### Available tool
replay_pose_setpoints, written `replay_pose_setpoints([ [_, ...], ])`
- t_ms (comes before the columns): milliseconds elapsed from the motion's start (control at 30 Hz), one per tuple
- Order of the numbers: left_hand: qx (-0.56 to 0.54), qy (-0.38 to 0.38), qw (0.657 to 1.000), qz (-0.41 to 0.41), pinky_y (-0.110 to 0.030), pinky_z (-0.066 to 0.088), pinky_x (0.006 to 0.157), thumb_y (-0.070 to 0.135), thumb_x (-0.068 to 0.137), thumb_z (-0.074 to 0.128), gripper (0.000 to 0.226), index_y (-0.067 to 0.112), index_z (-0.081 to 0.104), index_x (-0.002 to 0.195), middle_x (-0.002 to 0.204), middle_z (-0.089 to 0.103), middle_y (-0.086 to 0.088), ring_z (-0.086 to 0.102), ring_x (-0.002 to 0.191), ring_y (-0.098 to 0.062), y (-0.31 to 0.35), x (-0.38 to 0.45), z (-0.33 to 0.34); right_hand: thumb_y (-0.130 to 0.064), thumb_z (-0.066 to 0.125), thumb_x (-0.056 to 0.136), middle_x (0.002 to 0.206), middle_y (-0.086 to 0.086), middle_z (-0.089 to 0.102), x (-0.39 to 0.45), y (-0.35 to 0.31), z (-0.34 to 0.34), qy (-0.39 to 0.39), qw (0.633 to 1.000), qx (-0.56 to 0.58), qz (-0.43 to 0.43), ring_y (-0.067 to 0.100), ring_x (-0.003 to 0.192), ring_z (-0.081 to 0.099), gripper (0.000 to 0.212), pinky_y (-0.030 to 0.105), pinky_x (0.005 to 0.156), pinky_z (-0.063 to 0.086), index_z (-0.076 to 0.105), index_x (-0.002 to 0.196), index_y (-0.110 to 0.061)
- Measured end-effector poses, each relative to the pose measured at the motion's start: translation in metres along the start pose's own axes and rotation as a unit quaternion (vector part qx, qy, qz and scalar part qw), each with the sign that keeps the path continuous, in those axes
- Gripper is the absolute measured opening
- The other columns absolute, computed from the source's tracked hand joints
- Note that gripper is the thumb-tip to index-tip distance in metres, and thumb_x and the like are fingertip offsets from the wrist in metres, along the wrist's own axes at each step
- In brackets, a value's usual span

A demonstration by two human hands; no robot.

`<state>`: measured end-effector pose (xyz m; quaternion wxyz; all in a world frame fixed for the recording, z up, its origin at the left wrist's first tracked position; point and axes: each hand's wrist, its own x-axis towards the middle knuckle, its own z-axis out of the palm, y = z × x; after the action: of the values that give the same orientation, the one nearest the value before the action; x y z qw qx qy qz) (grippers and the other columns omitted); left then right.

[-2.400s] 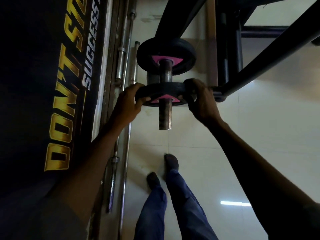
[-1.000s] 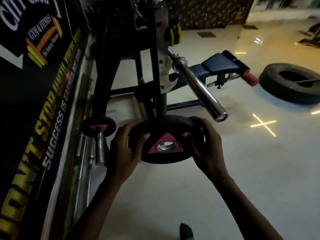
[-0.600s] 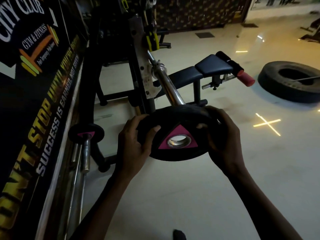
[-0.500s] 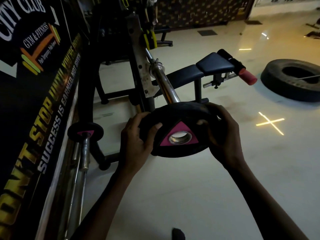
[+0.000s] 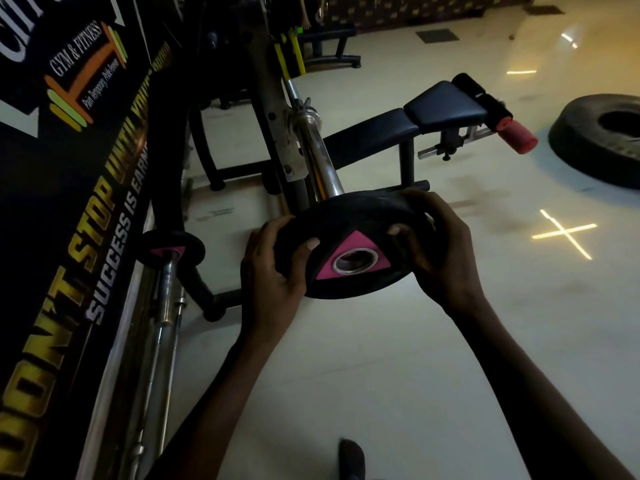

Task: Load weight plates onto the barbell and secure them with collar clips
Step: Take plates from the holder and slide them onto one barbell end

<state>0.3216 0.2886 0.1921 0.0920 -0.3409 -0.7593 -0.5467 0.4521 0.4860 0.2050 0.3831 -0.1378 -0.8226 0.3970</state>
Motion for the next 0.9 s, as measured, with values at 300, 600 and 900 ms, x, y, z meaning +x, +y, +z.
replay_pose_setpoints([
  [300,0.043,0.046,0.996,0.059,-0.035,0.050,0.109,0.023,0.106,0.057,0.047,0.010,0.048,0.150,0.146,0.054,-0.004,0.052,0.138,-0.018,-0.020,0.025,0.027,-0.015,0.068,0.097,0.129,0.006,0.059,0.040,0.021,0.032,0.023,0.996,0.002,-0.088,0.002,0.120,0.056,0.041,0.017,0.099,0.045,0.056,0.135,-0.005],
  [600,0.173,0.090,0.970,0.146,-0.058,0.041,0.116,0.040,0.101,0.059,0.083,0.007,0.015,0.162,0.170,0.014,-0.012,0.022,0.159,-0.032,-0.069,0.068,0.066,-0.042,0.053,0.104,0.160,0.018,0.041,0.085,0.059,0.076,0.051,0.961,-0.143,-0.231,0.031,0.149,0.042,0.062,0.040,0.121,0.037,0.037,0.153,-0.006],
  [900,0.236,0.030,0.966,0.102,-0.051,0.020,0.129,0.045,0.108,0.048,0.080,0.005,0.009,0.164,0.174,0.004,-0.014,0.000,0.162,-0.029,-0.116,0.200,0.088,-0.034,0.055,0.106,0.172,0.017,0.014,0.210,0.112,0.127,-0.033,0.981,-0.114,-0.153,0.032,0.162,0.008,0.071,0.057,0.128,0.022,0.022,0.162,-0.006],
])
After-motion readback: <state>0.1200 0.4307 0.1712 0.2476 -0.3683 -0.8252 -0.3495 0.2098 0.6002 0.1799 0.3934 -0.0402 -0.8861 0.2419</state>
